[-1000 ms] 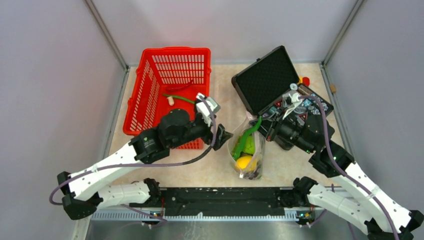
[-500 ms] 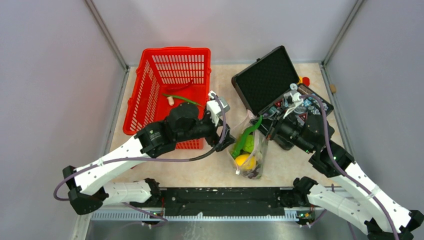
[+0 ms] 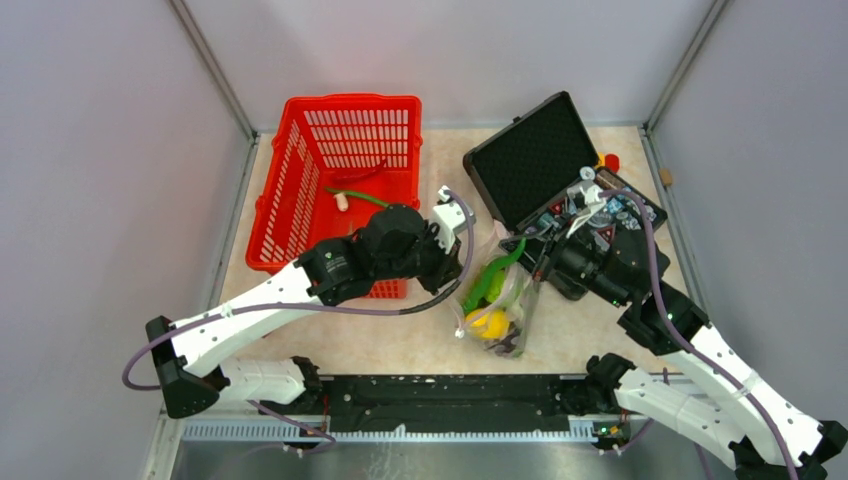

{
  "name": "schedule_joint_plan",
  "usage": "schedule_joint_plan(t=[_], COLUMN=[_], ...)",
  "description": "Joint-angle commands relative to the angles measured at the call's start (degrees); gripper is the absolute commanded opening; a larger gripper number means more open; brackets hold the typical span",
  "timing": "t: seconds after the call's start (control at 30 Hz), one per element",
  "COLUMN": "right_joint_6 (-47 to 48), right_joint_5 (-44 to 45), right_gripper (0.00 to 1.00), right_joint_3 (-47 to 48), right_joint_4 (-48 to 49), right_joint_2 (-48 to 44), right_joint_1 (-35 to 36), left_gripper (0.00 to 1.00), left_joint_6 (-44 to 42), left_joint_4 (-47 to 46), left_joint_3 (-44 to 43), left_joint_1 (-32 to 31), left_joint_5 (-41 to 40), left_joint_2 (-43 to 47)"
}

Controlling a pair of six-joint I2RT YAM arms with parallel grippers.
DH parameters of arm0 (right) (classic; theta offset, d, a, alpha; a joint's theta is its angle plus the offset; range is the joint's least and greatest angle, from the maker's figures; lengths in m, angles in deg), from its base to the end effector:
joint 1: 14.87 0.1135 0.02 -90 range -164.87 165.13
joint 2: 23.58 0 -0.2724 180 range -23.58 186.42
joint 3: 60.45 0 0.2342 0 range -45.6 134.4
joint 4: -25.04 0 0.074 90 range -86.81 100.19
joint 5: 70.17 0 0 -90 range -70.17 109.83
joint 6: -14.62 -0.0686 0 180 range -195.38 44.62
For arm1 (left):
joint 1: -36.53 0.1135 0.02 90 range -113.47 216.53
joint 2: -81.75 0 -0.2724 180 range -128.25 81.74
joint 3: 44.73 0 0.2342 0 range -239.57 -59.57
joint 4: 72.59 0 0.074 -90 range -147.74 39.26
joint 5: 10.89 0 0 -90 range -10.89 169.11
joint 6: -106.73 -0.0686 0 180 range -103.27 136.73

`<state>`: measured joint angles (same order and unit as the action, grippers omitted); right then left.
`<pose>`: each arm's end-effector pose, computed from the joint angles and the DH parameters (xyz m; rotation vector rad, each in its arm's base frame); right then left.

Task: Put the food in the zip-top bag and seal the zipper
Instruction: Pick up the zipper food storage bag at the center of the board, then adjust the fake vegetable in the zipper food storage bag.

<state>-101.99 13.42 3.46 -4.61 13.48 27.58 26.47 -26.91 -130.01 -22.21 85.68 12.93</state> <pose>0.1081 0.1093 0.3765 -0.3270 1.6866 1.0052 0.1335 -0.2351 0.3645 0.9748 1.9614 -0.8262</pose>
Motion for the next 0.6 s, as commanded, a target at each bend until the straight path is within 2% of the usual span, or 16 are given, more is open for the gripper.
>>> schedule_joint_plan(t=[0.0, 0.1, 0.33, 0.43, 0.57], right_joint_6=[0.1, -0.6, -2.9, -4.1, -3.2], right_joint_5=[-1.1, 0.8, 13.0, 16.0, 9.6], right_gripper=[0.00, 0.00, 0.49, 0.54, 0.54], right_joint_3=[2.1, 2.3, 13.0, 16.1, 16.1], right_joint_4=[5.9, 4.1, -11.6, -15.5, -12.9], right_joint_2=[-1.6, -1.4, 2.3, 2.1, 0.2], right_joint_1=[-0.4, -0.4, -0.4, -0.4, -0.4], left_gripper=[0.00, 0.00, 0.00, 0.00, 0.00], left_joint_6=[-0.4, -0.1, 1.7, 2.2, 2.9], left_joint_4=[-2.1, -4.1, -7.8, -7.6, -8.9], left_joint_3=[-3.0, -2.8, -3.2, -3.5, -2.8], left_joint_1=[0.2, 0.2, 0.3, 0.4, 0.4], left_joint_5=[2.7, 3.5, -0.4, -1.4, -1.9], left_joint_2=[-0.3, 0.3, 3.0, 2.8, 3.3])
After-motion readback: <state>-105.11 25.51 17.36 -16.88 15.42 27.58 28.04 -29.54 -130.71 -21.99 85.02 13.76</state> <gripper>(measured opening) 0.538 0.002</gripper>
